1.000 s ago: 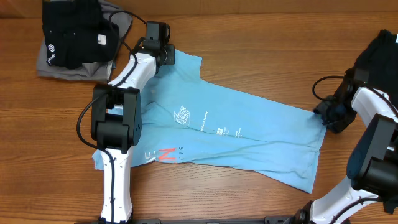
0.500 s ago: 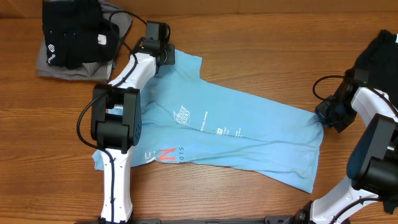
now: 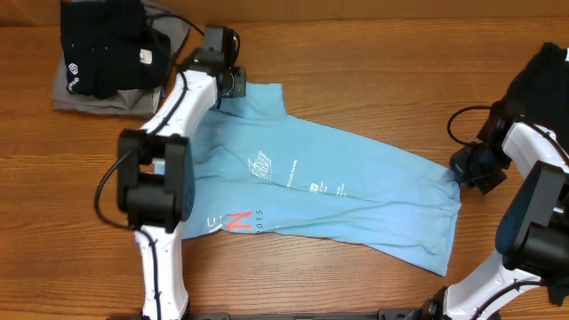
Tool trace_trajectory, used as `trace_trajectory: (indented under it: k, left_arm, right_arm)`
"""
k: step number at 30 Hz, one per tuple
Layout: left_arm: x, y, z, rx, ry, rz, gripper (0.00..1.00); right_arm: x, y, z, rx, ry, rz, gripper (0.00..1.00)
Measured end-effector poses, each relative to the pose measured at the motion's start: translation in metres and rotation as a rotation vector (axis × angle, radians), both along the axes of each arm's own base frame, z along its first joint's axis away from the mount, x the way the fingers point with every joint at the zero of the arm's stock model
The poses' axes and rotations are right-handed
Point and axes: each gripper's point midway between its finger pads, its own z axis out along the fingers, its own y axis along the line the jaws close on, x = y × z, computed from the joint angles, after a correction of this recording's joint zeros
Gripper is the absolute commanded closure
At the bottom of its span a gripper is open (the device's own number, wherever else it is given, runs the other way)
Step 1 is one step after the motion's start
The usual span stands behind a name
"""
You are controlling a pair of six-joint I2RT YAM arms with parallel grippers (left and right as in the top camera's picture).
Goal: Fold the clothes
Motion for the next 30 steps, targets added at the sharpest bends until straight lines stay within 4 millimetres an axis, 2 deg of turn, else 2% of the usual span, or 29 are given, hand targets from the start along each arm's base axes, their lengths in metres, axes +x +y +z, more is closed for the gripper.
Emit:
trace_trajectory:
  k: [5,8,15,19,22,26,30]
  left_arm:
    - [-0.016,0.003,0.069,-0.011,-0.059,0.0,0.96]
    - [-0.032,0.006,0.082,-0.005,-0.03,0.0,0.96]
    - [-0.075,0.022,0.064,0.044,0.159,0.057,0.96]
    - [-0.105,0.041,0.054,0.058,0.29,0.13,0.96]
    - [-0.123,0.06,0.05,0.058,0.37,0.202,0.96]
    - [-0.14,0.085,0.047,0.056,0.444,0.282,0.96]
    - [-0.152,0.104,0.047,0.049,0.489,0.344,0.96]
  right_arm:
    - [-0.012,0.004,0.008,0.01,0.036,-0.037,0.96]
    - [-0.016,0.006,0.019,0.007,0.035,-0.045,0.96]
    - [-0.031,0.011,0.068,-0.012,-0.019,-0.056,0.96]
    - [-0.048,0.017,0.097,-0.019,-0.038,-0.06,0.96]
    - [-0.064,0.023,0.112,-0.018,-0.033,-0.066,0.96]
    - [-0.075,0.028,0.123,-0.014,-0.03,-0.076,0.96]
    - [-0.087,0.034,0.137,-0.012,-0.047,-0.084,0.96]
